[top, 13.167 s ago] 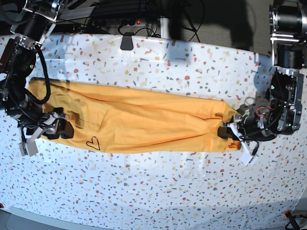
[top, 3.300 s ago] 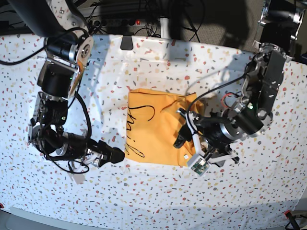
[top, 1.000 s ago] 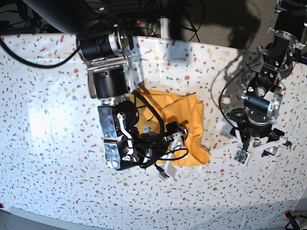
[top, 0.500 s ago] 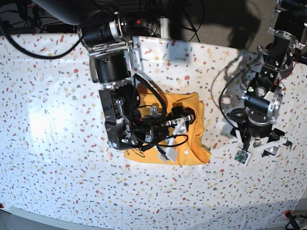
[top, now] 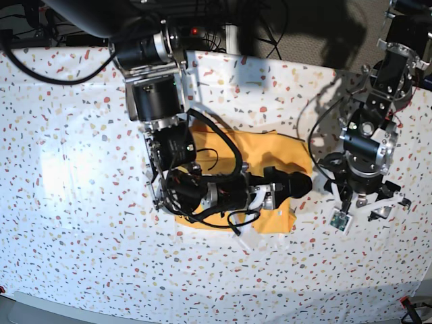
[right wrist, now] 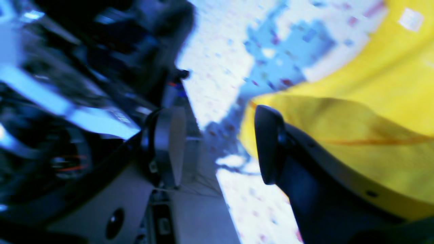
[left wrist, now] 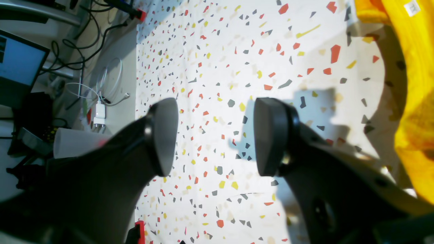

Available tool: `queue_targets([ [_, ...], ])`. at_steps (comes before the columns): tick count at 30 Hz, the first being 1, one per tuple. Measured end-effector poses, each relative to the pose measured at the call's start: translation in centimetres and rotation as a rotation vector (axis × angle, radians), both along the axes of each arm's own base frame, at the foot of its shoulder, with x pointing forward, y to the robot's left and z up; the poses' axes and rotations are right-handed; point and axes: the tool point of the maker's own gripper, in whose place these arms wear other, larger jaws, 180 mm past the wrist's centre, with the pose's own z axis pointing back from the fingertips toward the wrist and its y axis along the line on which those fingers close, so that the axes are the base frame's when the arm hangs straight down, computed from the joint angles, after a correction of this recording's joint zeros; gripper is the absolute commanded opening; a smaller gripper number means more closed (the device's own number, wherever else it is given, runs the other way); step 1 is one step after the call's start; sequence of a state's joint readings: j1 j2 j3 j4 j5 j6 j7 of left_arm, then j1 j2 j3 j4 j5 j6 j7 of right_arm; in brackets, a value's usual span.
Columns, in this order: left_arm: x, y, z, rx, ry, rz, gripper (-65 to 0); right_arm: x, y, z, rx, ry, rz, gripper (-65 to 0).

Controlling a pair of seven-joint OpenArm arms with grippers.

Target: Fold the T-shirt properly

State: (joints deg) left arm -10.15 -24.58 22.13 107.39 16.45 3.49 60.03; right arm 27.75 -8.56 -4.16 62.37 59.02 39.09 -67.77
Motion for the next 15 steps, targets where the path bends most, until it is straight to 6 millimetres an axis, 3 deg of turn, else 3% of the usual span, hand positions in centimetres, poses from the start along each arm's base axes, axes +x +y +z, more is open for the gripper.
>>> queue_targets([
  [4,0.0,-0.2,-0.1,-0.012,0.006,-0.004,-30.8,1.2,0.1,2.2,0.034,-0.045,-0.001,-32.3],
  [7,-0.4,-1.2,-1.1,-0.129,0.043,-0.005,-30.8,5.2,-1.0,3.4,-0.082,-0.184,-0.097,-32.3],
  [10,-1.2,-2.9,-1.4,-0.211,0.058,-0.026,-30.8,10.1,-3.9,3.9,-0.271,-0.368,-0.261,-32.3],
  [12,-2.3,-5.8,-1.1,-0.311,0.049,-0.098,-30.8,12.6,-6.0,4.1,-0.362,-0.483,-0.368,-32.3],
  [15,-4.9,-12.9,-1.5,-0.525,0.108,-0.316,-30.8,14.0,-7.8,3.6,-0.470,-0.583,-0.427,-32.3],
])
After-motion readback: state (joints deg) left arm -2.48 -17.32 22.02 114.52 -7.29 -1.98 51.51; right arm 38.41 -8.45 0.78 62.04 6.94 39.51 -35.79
